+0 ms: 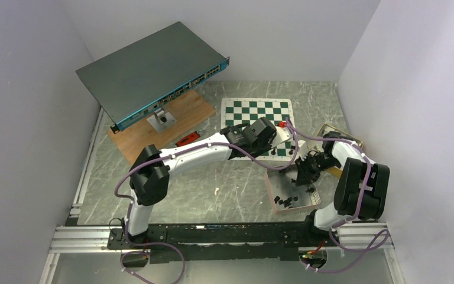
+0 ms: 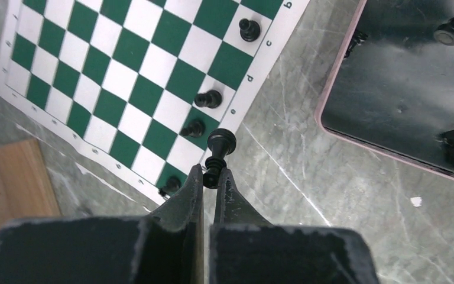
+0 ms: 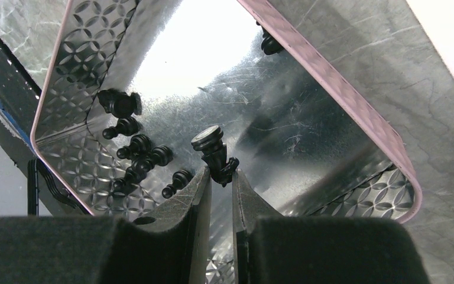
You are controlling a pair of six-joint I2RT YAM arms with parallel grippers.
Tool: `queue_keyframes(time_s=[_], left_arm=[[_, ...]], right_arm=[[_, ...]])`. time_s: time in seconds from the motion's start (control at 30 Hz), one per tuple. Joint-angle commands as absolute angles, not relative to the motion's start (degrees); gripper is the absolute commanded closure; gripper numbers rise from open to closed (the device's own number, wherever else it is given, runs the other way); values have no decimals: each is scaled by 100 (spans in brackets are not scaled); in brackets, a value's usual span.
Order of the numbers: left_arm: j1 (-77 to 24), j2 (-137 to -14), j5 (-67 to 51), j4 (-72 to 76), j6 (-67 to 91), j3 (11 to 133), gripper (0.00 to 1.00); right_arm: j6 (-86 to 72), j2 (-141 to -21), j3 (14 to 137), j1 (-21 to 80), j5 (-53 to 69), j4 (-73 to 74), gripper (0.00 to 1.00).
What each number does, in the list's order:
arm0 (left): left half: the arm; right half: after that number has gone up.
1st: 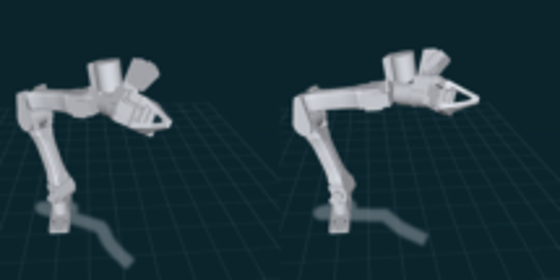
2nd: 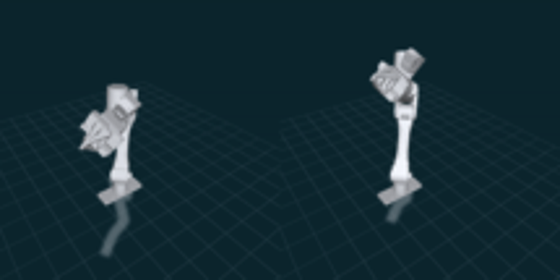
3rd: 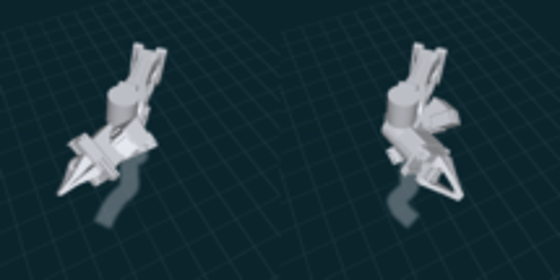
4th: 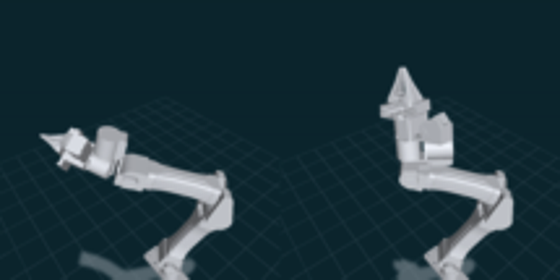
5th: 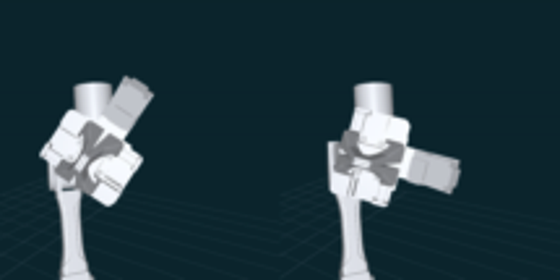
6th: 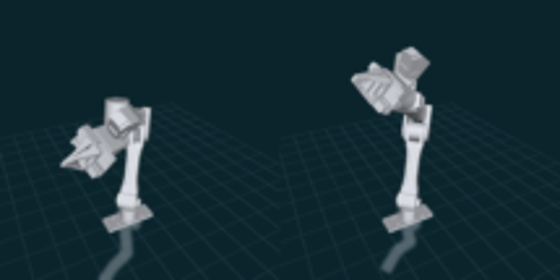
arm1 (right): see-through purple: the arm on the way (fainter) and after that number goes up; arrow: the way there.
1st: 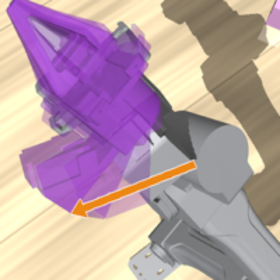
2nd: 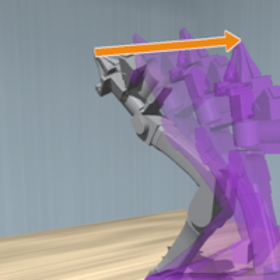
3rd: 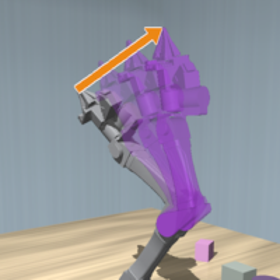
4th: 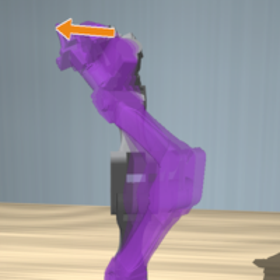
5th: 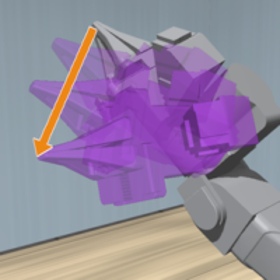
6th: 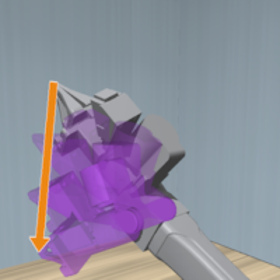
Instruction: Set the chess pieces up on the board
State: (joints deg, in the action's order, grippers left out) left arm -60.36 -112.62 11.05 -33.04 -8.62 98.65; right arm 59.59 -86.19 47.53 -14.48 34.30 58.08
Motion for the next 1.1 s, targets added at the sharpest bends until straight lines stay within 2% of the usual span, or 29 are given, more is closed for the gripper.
queue_keyframes(time_s=[0.0,0.33,0.4,0.47,0.53,0.67,1.07], left_arm=[[-6058,-11477,931,-3450,-1785,10410,100],[-6056,-11822,821,-3525,-2388,10772,100],[-6056,-11866,777,-3533,-2452,10813,100],[-6056,-11926,729,-3554,-2496,10876,100],[-6056,-11988,684,-3595,-2541,10960,100],[-6056,-12142,594,-3743,-2666,11201,100],[-6056,-12613,752,-4073,-3667,11751,100]], right_arm=[[5864,-8634,4764,-1463,3376,5732,95],[5837,-8650,4755,-1472,3426,5715,83],[5836,-8613,4747,-1479,3450,5704,79],[5848,-8569,4738,-1492,3486,5708,70],[5877,-8539,4744,-1515,3539,5733,67],[6043,-8429,4793,-1631,3784,5886,64],[6688,-7954,5010,-2557,4643,6498,64]])
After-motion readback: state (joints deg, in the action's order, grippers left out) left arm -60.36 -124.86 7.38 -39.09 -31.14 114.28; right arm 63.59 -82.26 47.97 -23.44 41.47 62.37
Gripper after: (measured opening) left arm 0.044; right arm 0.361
